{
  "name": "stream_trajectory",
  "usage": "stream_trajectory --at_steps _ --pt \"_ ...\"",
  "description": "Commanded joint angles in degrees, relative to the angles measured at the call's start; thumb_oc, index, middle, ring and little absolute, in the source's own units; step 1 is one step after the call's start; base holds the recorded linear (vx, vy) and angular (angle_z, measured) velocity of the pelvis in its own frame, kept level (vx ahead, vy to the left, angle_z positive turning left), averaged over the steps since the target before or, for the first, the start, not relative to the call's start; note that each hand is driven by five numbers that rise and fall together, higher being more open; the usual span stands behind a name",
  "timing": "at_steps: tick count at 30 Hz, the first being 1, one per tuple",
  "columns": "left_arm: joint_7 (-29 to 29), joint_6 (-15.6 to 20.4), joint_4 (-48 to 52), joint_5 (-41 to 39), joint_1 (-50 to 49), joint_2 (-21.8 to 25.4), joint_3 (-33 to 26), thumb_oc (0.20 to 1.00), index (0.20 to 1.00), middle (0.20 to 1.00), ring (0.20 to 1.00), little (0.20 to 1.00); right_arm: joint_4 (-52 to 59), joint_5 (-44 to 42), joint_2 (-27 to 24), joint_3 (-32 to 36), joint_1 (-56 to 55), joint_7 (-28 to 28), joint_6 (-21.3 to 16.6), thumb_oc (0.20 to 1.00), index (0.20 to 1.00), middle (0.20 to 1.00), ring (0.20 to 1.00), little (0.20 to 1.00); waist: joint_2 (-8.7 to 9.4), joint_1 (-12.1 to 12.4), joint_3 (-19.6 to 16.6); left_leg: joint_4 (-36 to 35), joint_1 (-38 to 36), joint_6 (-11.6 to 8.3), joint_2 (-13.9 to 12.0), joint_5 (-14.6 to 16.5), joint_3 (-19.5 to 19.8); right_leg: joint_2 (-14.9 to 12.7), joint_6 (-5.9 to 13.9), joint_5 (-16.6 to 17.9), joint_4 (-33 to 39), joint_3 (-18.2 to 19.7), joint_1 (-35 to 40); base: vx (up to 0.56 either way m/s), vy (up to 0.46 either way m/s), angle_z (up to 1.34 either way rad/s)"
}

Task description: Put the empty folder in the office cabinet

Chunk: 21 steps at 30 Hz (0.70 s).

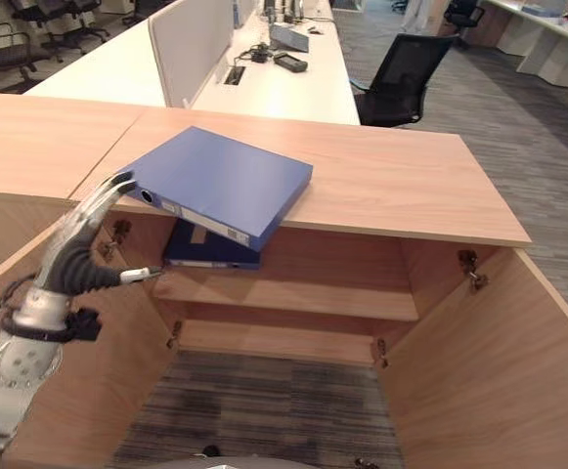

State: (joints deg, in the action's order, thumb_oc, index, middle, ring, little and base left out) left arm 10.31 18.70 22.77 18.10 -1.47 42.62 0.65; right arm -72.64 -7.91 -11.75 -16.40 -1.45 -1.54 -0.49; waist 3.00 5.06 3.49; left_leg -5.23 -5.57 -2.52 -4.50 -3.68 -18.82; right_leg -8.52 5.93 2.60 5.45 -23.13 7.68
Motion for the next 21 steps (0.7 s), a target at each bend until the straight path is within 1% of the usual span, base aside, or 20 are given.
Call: stream_trajectory --at_steps 1,3,4,6,7,9,11,13,14,16,18,21 --pt "2.2 2.3 1.7 5.8 4.2 2.9 2.0 1.000 1.000 1.000 1.000 1.000 -2.7 -1.3 3.4 -2.8 3.1 0.3 -0.7 1.000 1.000 1.000 1.000 1.000 0.52 -0.5 -1.3 0.2 0.7 -3.15 -3.5 2.9 5.4 -0.3 1.89 -2.0 -0.4 0.8 1.4 0.02 0.008 -0.12" --pt "3.0 2.3 -0.2 10.0 10.2 5.1 6.3 1.000 1.000 1.000 1.000 1.000 -2.9 -1.9 3.4 -3.4 3.1 0.3 -0.7 1.000 1.000 1.000 1.000 1.000 0.36 -1.4 -2.0 0.2 0.3 -3.08 -3.4 3.3 5.0 -0.4 2.00 -1.8 -0.4 1.4 1.3 0.02 0.019 -0.09" --pt "3.2 2.3 -0.5 10.1 10.6 5.1 6.7 1.000 1.000 1.000 1.000 1.000 -2.9 -1.9 3.4 -3.3 3.1 0.3 -0.7 1.000 1.000 1.000 1.000 1.000 0.40 -1.3 -1.9 0.2 0.3 -3.08 -3.4 3.3 5.0 -0.4 2.00 -1.8 -0.4 1.4 1.3 0.02 0.023 -0.07" --pt "3.8 1.9 -2.4 12.9 14.9 6.1 10.1 1.000 1.000 1.000 1.000 1.000 -3.0 -2.3 3.3 -3.6 3.1 0.5 -0.8 1.000 1.000 1.000 1.000 1.000 0.33 -1.8 -2.3 0.2 -0.1 -2.94 -3.3 3.5 4.6 -0.5 2.07 -1.7 -0.4 1.8 1.3 0.01 0.015 -0.08" --pt "3.9 2.0 -2.6 13.0 15.1 6.1 10.3 1.000 1.000 1.000 1.000 1.000 -3.1 -2.3 3.3 -3.5 3.1 0.5 -0.8 1.000 1.000 1.000 1.000 1.000 0.35 -1.7 -2.3 0.2 -0.1 -2.94 -3.3 3.6 4.6 -0.5 2.07 -1.7 -0.4 1.8 1.3 0.01 0.020 -0.05" --pt "3.2 1.3 -6.2 14.4 19.2 5.4 14.8 1.000 1.000 1.000 1.000 1.000 -3.0 -2.4 2.9 -3.8 3.0 0.8 -0.7 1.000 1.000 1.000 1.000 1.000 0.21 -2.8 -2.8 0.2 -0.6 -2.76 -3.0 3.9 4.0 -0.6 2.16 -1.4 -0.4 2.6 1.1 0.02 0.026 -0.10" --pt "3.3 1.0 -7.3 15.1 20.3 5.1 16.0 1.000 1.000 1.000 1.000 1.000 -3.0 -2.4 2.9 -3.8 3.0 0.8 -0.6 1.000 1.000 1.000 1.000 1.000 0.20 -2.9 -2.8 0.2 -0.8 -2.69 -2.9 4.0 3.9 -0.7 2.17 -1.4 -0.4 2.8 1.1 0.01 0.015 -0.13" --pt "3.2 0.9 -9.8 16.0 22.0 4.4 18.4 1.000 1.000 1.000 1.000 1.000 -3.2 -2.5 2.9 -3.9 3.0 1.0 -0.6 1.000 1.000 1.000 1.000 1.000 0.18 -3.3 -3.1 0.2 -1.0 -2.58 -2.9 4.2 3.7 -0.7 2.20 -1.3 -0.4 3.2 1.2 0.02 0.025 -0.11" --pt "3.5 0.4 -12.3 17.6 24.1 4.1 20.7 1.000 1.000 1.000 1.000 1.000 -3.4 -2.5 2.7 -3.9 2.9 1.0 -0.5 1.000 1.000 1.000 1.000 1.000 0.15 -3.6 -3.2 0.2 -1.3 -2.47 -2.8 4.4 3.4 -0.8 2.25 -1.2 -0.4 3.4 1.1 0.02 0.031 -0.12" --pt "3.9 0.2 -13.5 18.4 25.1 3.9 21.7 1.000 1.000 1.000 1.000 1.000 -3.4 -2.5 2.7 -3.7 2.9 1.1 -0.4 1.000 1.000 1.000 1.000 1.000 0.22 -3.5 -3.2 0.2 -1.1 -2.35 -2.7 4.2 3.3 -0.8 2.19 -0.9 -0.4 3.5 0.9 0.00 0.018 -0.12" --pt "4.1 -0.6 -15.9 20.3 26.1 3.6 23.1 1.000 1.000 1.000 1.000 1.000 -3.4 -2.6 2.6 -3.6 2.8 1.3 -0.5 1.000 1.000 1.000 1.000 1.000 0.17 -4.0 -3.3 0.2 -1.5 -2.22 -2.6 4.6 3.0 -0.8 2.36 -0.9 -0.4 4.1 0.9 0.02 0.021 -0.10" --pt "4.3 -0.8 -16.8 21.0 26.4 3.4 23.4 1.000 1.000 1.000 1.000 1.000 -3.3 -2.7 2.7 -3.5 2.8 1.3 -0.5 1.000 1.000 1.000 1.000 1.000 0.27 -3.9 -3.4 0.2 -1.4 -2.08 -2.5 4.4 2.8 -0.9 2.30 -0.5 -0.4 4.3 0.5 0.00 0.011 -0.07"
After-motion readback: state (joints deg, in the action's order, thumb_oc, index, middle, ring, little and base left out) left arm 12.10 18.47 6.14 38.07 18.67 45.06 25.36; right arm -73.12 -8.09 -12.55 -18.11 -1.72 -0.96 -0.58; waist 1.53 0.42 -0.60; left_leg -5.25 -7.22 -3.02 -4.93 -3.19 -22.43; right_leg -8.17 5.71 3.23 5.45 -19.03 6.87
